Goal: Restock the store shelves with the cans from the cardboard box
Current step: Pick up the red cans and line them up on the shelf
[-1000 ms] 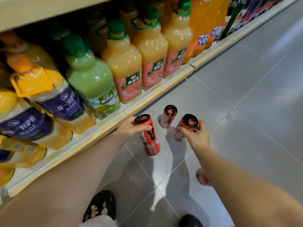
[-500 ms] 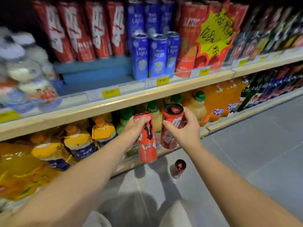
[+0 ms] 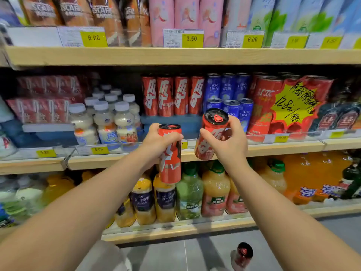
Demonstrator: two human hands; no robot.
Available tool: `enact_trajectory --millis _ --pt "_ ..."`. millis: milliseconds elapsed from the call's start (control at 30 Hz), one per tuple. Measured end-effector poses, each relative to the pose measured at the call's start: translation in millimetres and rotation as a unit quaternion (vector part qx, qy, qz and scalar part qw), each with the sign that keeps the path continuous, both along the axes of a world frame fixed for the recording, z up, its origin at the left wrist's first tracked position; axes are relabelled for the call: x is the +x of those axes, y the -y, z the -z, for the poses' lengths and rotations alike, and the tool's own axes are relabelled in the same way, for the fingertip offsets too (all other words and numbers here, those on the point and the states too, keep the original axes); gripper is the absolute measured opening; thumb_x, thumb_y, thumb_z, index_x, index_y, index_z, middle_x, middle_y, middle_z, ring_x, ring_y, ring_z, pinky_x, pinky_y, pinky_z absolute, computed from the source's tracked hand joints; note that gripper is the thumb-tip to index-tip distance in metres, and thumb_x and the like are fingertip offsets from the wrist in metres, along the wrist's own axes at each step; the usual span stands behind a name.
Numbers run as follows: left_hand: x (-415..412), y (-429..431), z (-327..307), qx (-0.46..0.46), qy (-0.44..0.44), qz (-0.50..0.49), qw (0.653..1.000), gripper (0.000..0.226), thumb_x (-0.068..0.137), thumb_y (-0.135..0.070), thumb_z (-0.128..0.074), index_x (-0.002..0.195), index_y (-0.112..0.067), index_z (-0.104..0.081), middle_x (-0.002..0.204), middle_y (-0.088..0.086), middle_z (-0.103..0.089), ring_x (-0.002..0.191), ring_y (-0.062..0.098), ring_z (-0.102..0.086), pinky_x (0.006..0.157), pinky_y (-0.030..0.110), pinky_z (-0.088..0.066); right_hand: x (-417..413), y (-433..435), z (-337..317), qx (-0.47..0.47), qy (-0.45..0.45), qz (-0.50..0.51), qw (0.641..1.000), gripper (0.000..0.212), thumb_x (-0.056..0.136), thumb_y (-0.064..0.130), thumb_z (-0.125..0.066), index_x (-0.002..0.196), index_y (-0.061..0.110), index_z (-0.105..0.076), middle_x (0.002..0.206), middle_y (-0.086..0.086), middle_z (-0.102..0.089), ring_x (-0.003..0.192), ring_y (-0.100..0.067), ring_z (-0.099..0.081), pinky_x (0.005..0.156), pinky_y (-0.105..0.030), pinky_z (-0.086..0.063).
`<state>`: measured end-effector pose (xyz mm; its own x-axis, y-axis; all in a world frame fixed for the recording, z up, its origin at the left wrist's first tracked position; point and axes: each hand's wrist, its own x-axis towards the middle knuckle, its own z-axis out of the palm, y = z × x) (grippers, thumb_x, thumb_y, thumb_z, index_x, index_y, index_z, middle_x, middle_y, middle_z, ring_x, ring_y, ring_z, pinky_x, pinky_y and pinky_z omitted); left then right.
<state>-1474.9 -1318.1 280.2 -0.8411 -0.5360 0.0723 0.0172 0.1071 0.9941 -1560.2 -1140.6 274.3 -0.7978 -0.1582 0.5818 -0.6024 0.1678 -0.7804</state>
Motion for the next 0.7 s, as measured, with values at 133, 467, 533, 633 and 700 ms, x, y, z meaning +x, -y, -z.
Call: enact_trajectory --millis 133,467,533,633,700 --pt "2.8 20.5 -33.1 -0.072 -0.087 -0.083 0.99 0.071 0.041 -0.052 -0.083 0.096 -0.035 -0.042 0.1 -0.005 -0.064 0.091 0.009 -0.064 0.074 0.031 -0.053 1.7 18.9 -15.3 -0.003 -0.022 0.003 1.0 0.056 0.059 0.066 -0.069 0.107 0.045 -0.049 0.1 0.032 -0.057 0.093 0.0 -0.058 0.081 -0.032 -0.05" --pt "-20.4 57.1 -32.5 -0.206 -0.091 -0.181 0.957 0.07 0.052 -0.042 -0.088 0.102 -0.026 -0.041 0.094 -0.014 -0.054 0.089 0.007 -0.056 0.07 0.02 -0.041 -8.3 53.8 -20.4 -0.014 -0.012 -0.059 0.998 0.059 0.06 0.057 -0.075 0.112 0.048 -0.05 0.102 0.033 -0.061 0.092 0.007 -0.059 0.076 -0.013 -0.046" --pt "-24.5 62.9 -24.4 -0.198 -0.075 -0.195 0.958 0.071 0.053 -0.042 -0.088 0.102 -0.026 -0.039 0.09 -0.017 -0.05 0.087 0.007 -0.054 0.066 0.018 -0.039 -13.2 62.5 -16.4 -0.003 0.005 -0.062 0.998 0.063 0.061 0.057 -0.075 0.117 0.043 -0.051 0.105 0.025 -0.064 0.095 0.001 -0.06 0.081 -0.024 -0.05" --pt "-27.7 69.0 -16.1 -0.192 -0.049 -0.223 0.954 0.07 0.055 -0.043 -0.087 0.1 -0.026 -0.035 0.084 -0.022 -0.042 0.077 0.002 -0.047 0.058 0.014 -0.032 -21.4 75.0 -14.5 0.014 0.025 -0.065 0.997 0.069 0.062 0.06 -0.073 0.122 0.036 -0.051 0.114 0.017 -0.063 0.106 -0.009 -0.059 0.089 -0.034 -0.05" --pt "-30.7 73.2 -13.9 -0.182 -0.028 -0.237 0.954 0.071 0.056 -0.044 -0.086 0.1 -0.023 -0.035 0.087 -0.015 -0.047 0.083 0.009 -0.049 0.062 0.018 -0.037 -26.0 84.5 -14.6 0.03 0.035 -0.06 0.997 0.07 0.063 0.062 -0.072 0.123 0.034 -0.051 0.116 0.016 -0.063 0.108 -0.01 -0.058 0.087 -0.031 -0.049"
